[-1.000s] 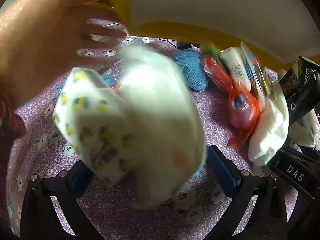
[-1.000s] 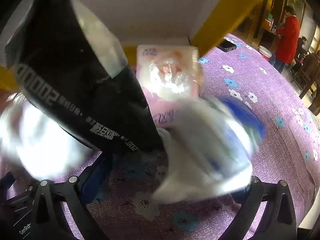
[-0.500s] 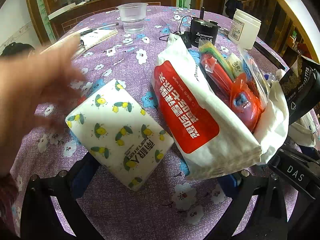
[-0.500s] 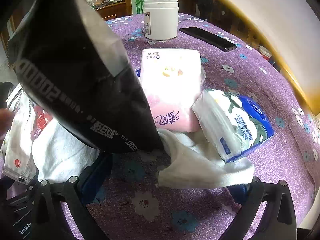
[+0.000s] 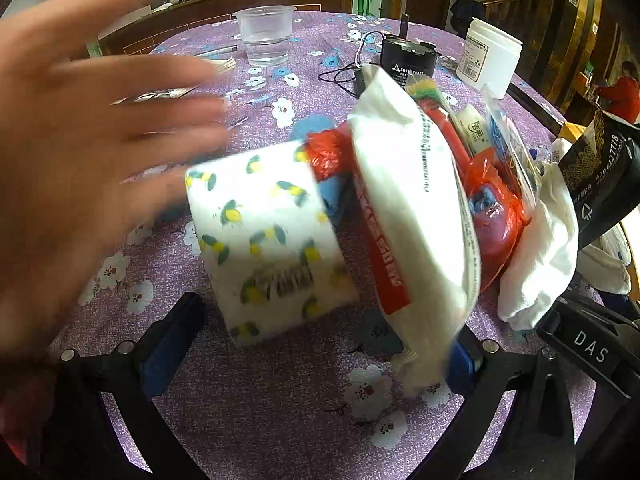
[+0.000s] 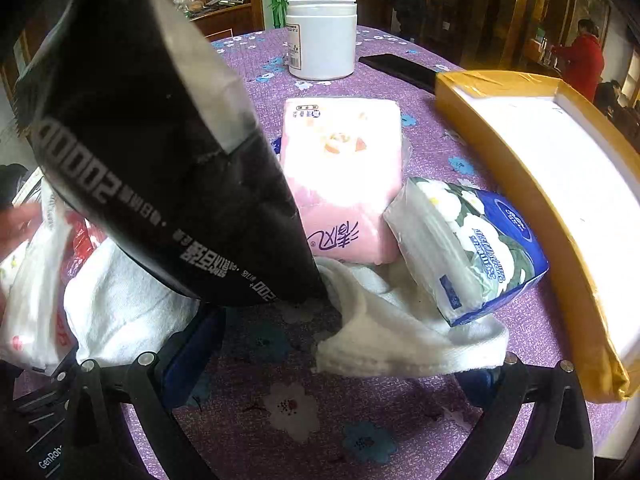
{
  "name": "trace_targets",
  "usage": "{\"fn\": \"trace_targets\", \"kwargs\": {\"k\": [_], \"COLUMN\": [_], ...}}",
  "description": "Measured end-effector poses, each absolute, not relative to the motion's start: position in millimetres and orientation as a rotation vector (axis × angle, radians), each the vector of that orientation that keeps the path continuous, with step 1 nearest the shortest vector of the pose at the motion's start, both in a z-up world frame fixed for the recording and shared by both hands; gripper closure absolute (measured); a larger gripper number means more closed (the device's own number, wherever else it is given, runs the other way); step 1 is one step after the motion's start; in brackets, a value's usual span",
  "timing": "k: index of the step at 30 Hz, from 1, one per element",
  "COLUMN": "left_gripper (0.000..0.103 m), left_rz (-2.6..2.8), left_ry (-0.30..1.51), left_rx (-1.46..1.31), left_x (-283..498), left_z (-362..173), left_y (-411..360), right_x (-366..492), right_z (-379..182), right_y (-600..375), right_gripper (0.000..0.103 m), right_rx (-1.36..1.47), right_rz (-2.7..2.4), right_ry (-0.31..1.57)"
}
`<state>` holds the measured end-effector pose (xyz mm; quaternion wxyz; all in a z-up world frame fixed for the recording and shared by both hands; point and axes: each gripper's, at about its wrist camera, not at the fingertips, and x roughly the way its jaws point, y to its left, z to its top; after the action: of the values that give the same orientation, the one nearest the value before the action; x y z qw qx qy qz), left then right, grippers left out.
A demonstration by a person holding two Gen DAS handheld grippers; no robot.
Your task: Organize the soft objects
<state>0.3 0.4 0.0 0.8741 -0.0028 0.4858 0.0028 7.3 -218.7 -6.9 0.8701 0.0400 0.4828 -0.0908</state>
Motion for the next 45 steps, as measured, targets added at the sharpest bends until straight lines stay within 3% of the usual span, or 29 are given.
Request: {"fn": "trace_targets", "kwargs": {"k": [25,31,40,45], "left_gripper": [0.000,0.000,0.000,0.005], "left_rz": [0.036,-0.089,-0.228,-0.200], "left_ry": [1.014,1.052,0.948,0.919], "left_rx": [-0.021,-0.016,-0.007,-0.014], "left_x": [5,-10,-62,-58], "left_z": [-3,5,28,45], "left_y": [1,3,23,26], "right_x": [7,3,-76,-99], "right_z": [-7,-4,23,38], "right_y": [-220,-228,-245,-251], "right_gripper": [0.000,0.000,0.007,0.017], "right_rx": [0.085,-0.045,-0.098,-0.008], "right_rz": [-0.189,0.061,0.425,0.559], "right_ry": [1.009,1.086,0.937,0.823]}}
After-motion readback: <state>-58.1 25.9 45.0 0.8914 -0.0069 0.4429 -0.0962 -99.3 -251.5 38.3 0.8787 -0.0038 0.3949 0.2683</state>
